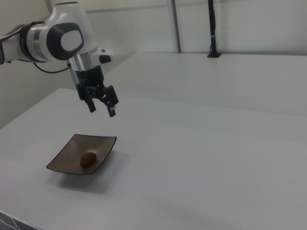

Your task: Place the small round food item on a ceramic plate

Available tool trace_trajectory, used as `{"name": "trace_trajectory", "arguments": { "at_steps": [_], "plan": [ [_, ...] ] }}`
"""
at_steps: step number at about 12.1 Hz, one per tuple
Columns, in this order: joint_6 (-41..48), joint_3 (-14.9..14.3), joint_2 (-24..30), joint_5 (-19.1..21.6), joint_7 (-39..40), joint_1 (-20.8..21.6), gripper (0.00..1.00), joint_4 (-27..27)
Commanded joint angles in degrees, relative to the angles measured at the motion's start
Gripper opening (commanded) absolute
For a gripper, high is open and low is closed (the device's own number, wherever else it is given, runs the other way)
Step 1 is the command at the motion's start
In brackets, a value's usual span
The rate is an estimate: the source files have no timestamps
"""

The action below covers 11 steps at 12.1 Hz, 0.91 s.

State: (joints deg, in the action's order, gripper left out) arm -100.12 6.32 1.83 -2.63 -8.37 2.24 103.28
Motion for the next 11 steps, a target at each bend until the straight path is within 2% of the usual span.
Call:
{"name": "trace_trajectory", "arguments": {
  "at_steps": [1,3,11],
  "plan": [
    [0.7,-2.6,3.1,0.7,1.4,0.2,1.0,-0.4],
    [0.9,-3.4,2.9,0.9,4.5,0.5,1.0,-0.2],
    [0.6,-3.7,2.0,1.7,5.0,0.4,1.0,-0.4]
  ]
}}
